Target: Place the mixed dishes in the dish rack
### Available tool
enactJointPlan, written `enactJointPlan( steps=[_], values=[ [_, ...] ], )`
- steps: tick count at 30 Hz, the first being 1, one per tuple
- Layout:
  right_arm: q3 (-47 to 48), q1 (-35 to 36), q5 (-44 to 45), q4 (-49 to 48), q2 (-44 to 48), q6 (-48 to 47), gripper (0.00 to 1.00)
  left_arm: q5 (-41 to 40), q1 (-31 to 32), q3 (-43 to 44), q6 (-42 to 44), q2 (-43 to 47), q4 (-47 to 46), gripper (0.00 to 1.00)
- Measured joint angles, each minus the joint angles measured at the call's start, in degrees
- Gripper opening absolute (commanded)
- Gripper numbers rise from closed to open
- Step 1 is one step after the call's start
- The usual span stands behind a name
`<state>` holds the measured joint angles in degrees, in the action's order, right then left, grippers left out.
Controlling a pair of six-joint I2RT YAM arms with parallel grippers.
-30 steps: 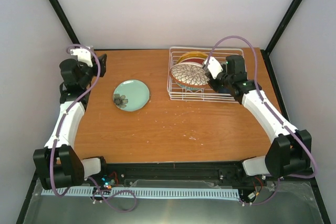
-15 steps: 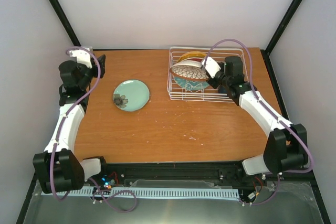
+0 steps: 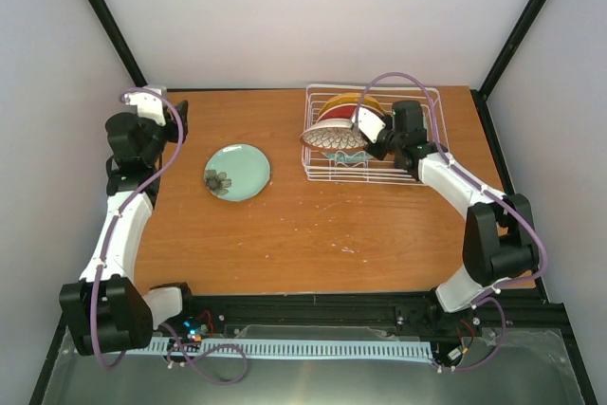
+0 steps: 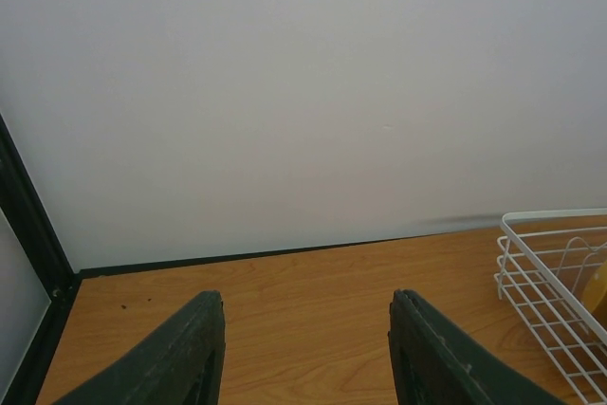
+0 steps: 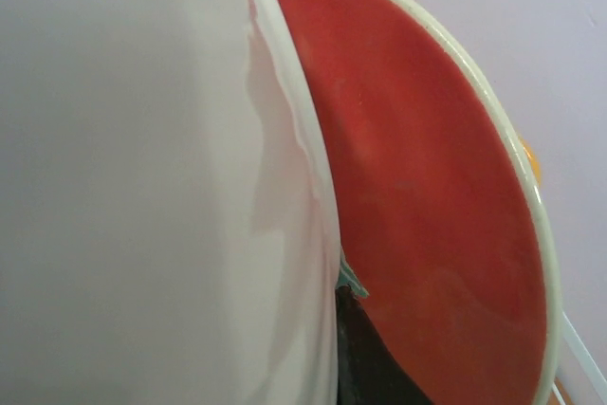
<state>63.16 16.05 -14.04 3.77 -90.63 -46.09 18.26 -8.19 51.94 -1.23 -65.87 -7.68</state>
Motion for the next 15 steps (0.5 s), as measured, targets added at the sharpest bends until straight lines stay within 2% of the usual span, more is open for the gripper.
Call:
enactJointPlan(
  steps=[15],
  values=[
    [1.07,-3.1,-0.37,6.25,-0.74,-3.5,0.03,-0.66,0.0,0.0,0.85,0.37,0.63,0.49]
  ],
)
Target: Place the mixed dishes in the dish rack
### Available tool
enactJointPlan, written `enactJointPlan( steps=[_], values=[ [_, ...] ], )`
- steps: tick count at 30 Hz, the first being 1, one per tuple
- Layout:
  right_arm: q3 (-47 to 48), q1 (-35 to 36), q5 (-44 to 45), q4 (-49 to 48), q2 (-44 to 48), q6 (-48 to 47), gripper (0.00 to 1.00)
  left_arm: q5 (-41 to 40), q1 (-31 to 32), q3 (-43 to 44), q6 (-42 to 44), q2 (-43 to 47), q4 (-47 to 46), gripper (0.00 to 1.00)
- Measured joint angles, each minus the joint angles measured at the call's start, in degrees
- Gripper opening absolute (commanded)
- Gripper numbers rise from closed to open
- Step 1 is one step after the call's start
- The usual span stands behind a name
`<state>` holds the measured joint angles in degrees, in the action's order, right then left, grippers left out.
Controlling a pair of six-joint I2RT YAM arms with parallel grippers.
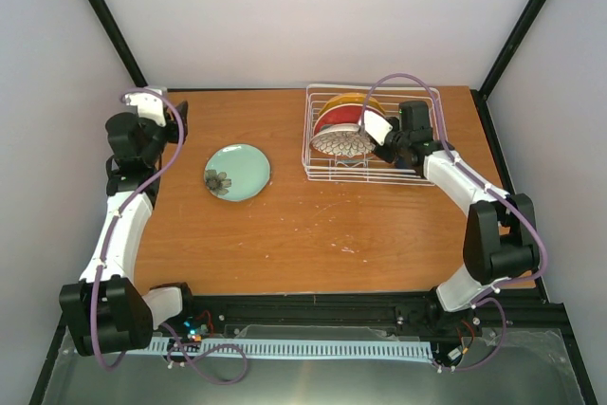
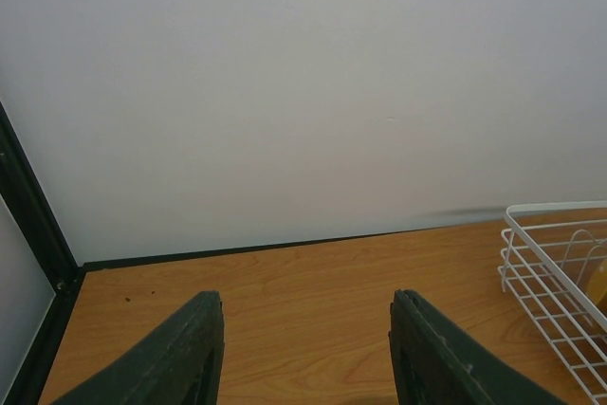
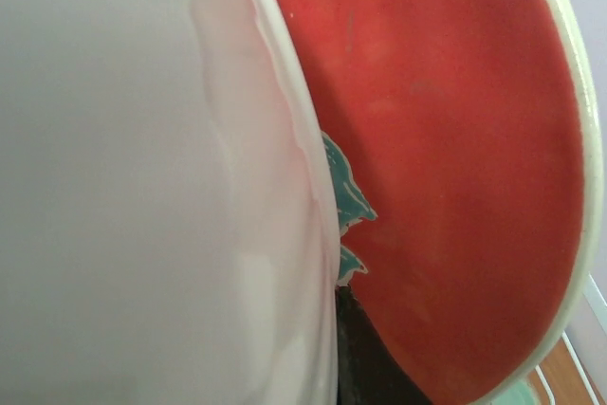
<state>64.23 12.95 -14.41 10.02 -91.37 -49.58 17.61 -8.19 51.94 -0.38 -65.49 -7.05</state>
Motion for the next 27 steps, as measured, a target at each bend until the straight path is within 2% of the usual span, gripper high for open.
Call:
enactJointPlan(
  steps=[7,21,24,27],
  values=[
    [0.0,-0.13,0.02,0.42,0.02,0.79,0.03,0.44,0.0,0.0,0.2,0.39,2.8,0.53],
    [-0.31,-0.76,-1.11,1.44,-3.06,2.16,0.04,0.33,0.0,3.04,1.05,-0.22,14.01,0.56],
    [-0.28,-1.22,-1.53,1.66,-3.34,3.19,0.1,-0.26,0.0,3.06,1.05,-0.26,15.13,0.57],
    [-0.2,-1.27,-1.73,1.68,-3.45,4.28,0.23,-0.76,0.0,3.85,1.03,-1.11,17.55,0.6]
  ],
)
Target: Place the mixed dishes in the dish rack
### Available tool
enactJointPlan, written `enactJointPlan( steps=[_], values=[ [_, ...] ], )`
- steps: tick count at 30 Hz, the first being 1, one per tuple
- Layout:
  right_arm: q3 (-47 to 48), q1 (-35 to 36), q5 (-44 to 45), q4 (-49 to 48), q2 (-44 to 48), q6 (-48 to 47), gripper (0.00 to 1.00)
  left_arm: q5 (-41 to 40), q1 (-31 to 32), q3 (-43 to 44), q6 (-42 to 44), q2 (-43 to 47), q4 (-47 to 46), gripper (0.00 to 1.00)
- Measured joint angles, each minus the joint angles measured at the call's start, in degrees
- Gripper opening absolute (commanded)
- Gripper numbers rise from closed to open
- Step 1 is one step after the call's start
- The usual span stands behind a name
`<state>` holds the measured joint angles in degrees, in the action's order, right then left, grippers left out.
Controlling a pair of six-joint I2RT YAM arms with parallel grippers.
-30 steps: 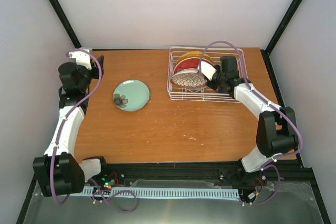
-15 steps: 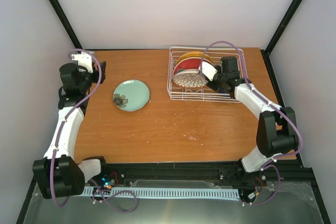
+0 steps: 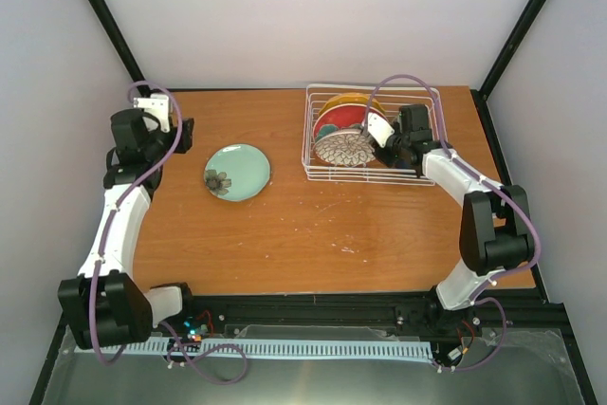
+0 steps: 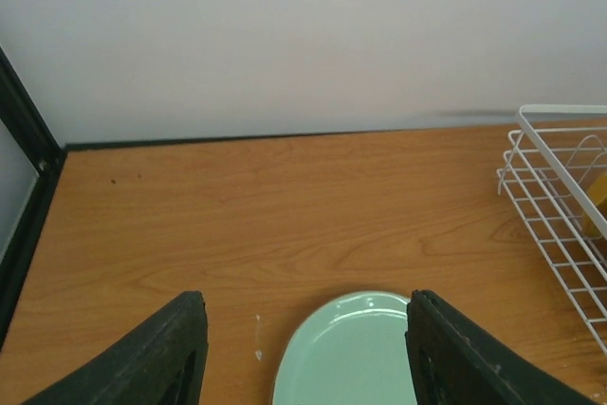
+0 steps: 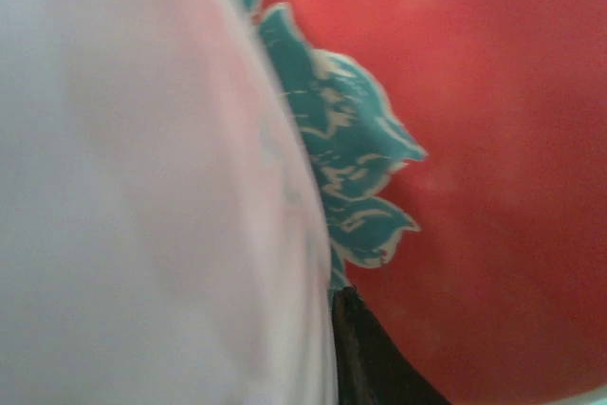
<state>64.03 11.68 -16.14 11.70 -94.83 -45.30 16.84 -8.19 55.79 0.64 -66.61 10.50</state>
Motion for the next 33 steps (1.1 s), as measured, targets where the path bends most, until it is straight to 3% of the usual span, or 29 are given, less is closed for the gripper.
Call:
enactJointPlan(
  steps=[8,10,15,26,33],
  values=[
    [0.11,-0.02,0.22,-1.68,-0.26,5.14,0.32,0.81,0.0,4.04,-0.17,-6.16,7.21,0.61],
    [0.09,-0.02,0.33,-1.73,-0.26,5.75,0.39,1.2,0.0,4.63,-0.26,-7.34,8.83,0.61],
    [-0.7,-0.02,1.22,-2.62,0.94,7.21,0.4,1.36,0.0,5.68,-0.66,-9.79,13.55,0.61],
    [-5.42,0.66,6.27,-4.59,15.26,10.12,0.48,-1.14,0.0,11.37,-2.01,-21.59,24.35,0.59],
    [-4.57,0.17,9.7,-10.71,26.23,14.62,0.51,-1.44,-0.02,13.22,-2.25,-31.36,29.22,0.57]
  ],
)
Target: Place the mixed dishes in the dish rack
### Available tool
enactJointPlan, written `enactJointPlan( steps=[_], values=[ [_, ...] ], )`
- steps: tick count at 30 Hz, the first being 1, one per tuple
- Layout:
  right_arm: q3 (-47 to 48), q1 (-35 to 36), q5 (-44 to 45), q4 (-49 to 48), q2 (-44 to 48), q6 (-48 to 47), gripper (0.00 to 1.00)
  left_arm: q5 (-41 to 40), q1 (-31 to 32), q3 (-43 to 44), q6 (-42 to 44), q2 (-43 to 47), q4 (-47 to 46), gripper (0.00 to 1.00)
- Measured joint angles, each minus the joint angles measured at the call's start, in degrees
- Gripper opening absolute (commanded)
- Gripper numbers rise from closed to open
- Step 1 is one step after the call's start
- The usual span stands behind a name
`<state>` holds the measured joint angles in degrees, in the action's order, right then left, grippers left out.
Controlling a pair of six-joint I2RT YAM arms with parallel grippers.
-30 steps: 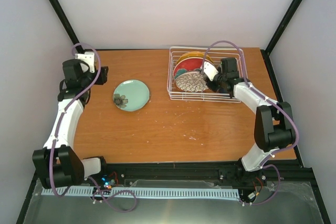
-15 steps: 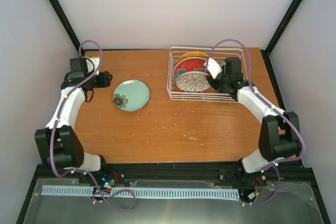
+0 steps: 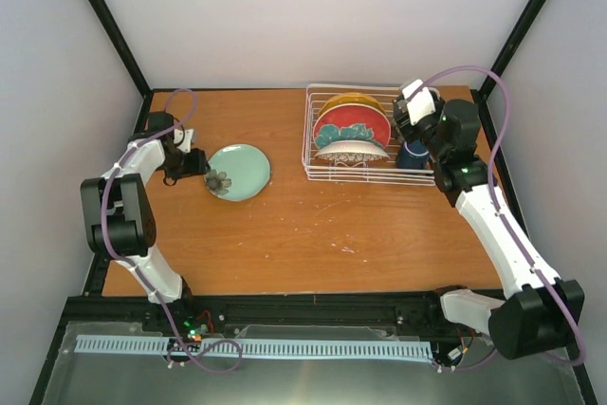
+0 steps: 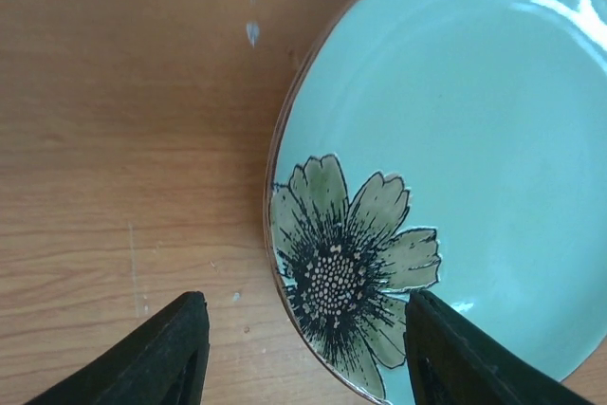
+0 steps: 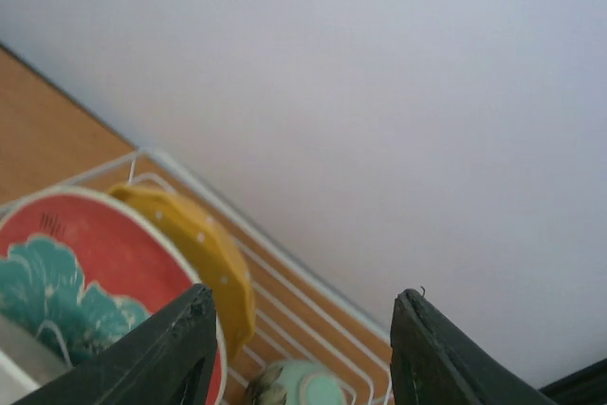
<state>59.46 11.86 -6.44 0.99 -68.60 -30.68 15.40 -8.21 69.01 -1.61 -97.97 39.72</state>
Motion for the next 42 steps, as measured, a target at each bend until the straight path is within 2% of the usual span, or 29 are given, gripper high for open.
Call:
enactJointPlan(
  steps=[6,17,23,26,30,35,39,42],
  values=[
    [3.08,0.0,-1.01,1.07,2.34,3.63,0.51,0.33,0.0,0.0,0.0,-3.3,1.25,0.57],
    [3.17,0.0,-2.86,6.23,2.34,5.97,0.52,2.08,0.0,0.98,0.04,-7.28,0.98,0.56],
    [3.17,0.0,-3.43,7.43,2.36,6.36,0.52,3.32,0.0,0.98,0.09,-10.38,0.55,0.52],
    [3.19,0.0,-3.45,7.58,2.36,6.4,0.52,3.93,0.0,0.98,0.33,-11.04,0.13,0.44],
    [3.5,0.0,-3.48,8.44,2.36,6.56,0.52,5.27,-0.15,1.14,0.7,-11.69,-0.7,0.27],
    [3.82,0.0,-3.52,8.87,2.36,6.56,0.52,8.48,-0.48,2.08,0.39,-13.31,-1.66,0.11],
    [4.07,0.0,-3.65,9.6,2.32,6.54,0.52,11.87,-0.39,2.51,-0.2,-14.21,-2.32,0.01],
    [4.33,0.0,-3.78,10.01,1.9,6.56,0.52,13.0,-0.42,2.54,-0.2,-14.43,-2.43,0.01]
  ],
)
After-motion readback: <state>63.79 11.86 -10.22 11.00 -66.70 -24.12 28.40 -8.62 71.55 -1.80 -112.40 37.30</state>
